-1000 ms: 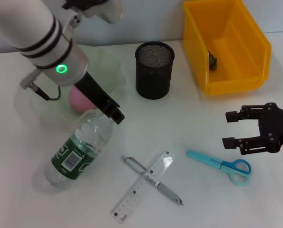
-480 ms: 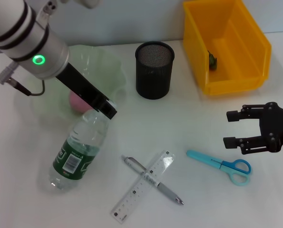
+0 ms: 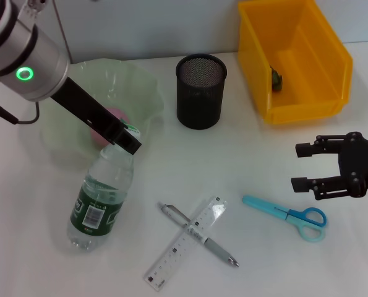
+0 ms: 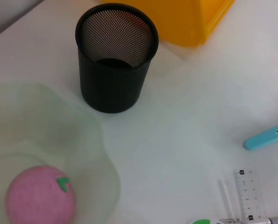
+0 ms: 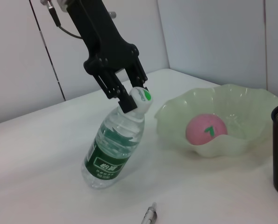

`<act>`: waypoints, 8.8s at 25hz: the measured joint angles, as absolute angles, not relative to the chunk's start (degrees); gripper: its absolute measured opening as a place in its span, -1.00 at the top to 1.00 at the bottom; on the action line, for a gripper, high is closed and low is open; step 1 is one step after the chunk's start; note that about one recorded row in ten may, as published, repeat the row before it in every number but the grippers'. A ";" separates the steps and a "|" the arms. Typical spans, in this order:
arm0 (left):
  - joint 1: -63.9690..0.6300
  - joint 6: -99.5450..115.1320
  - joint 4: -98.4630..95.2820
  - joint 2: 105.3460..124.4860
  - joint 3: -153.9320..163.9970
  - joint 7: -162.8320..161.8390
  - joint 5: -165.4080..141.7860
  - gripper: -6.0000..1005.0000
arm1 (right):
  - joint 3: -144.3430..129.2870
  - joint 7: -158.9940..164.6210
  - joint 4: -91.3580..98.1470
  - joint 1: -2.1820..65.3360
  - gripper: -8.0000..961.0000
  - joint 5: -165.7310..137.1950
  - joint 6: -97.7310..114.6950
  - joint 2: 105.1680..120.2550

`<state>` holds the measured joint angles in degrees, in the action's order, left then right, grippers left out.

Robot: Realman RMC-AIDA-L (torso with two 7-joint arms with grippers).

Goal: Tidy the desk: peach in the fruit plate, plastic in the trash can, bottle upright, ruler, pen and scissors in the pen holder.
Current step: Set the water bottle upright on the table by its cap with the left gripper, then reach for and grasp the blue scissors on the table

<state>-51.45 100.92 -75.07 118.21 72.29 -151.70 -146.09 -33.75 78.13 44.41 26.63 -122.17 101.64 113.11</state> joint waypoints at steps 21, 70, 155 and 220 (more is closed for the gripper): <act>-48.75 104.98 -82.24 118.22 67.70 -151.65 -146.16 0.12 | -33.75 78.14 44.47 26.98 -0.64 -122.17 101.49 113.05; -46.04 106.13 -87.33 117.72 65.50 -150.83 -147.61 0.13 | -33.56 78.60 44.47 26.74 -0.64 -122.17 101.66 113.38; -45.46 109.56 -89.68 116.38 60.21 -147.43 -156.12 -0.24 | -32.96 79.99 44.03 27.95 -0.64 -122.17 101.30 113.82; -23.33 90.86 -40.73 118.34 71.78 -73.49 -89.64 -0.62 | -33.40 82.48 45.36 29.64 -0.64 -122.58 101.89 113.07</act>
